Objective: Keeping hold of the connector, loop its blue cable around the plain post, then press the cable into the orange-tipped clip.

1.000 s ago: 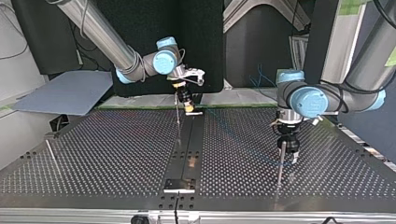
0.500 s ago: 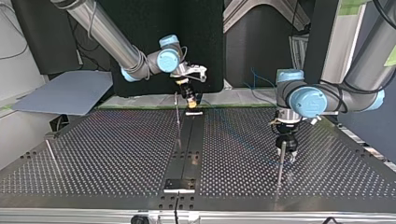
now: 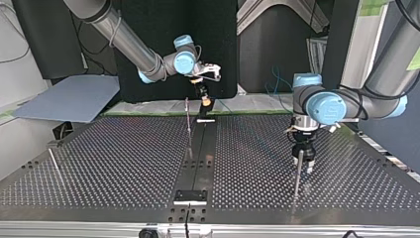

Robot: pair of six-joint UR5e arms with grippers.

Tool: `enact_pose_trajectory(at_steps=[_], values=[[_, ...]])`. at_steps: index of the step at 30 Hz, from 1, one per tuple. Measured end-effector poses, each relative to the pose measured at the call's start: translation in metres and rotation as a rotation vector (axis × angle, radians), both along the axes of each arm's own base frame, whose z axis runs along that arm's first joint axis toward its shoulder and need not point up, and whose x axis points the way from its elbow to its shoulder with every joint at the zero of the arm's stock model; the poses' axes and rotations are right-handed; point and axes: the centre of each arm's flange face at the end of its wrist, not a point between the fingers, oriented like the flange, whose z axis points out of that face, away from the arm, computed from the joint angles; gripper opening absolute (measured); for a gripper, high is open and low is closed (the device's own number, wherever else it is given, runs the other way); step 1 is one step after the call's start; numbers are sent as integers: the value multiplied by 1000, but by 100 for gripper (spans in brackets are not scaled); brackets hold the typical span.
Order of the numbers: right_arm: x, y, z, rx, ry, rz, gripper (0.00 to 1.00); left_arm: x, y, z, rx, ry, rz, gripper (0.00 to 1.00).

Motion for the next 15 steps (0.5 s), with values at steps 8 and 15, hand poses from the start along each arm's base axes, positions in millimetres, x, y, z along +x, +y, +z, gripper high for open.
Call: enact_pose_trajectory(at_steps=[8, 15], values=[[-8, 7, -48, 46, 37, -8, 0, 0, -1, 0, 1, 0, 0, 98], [-26, 16, -97, 102, 93, -60, 0, 0, -1, 0, 2, -2, 0, 98]])
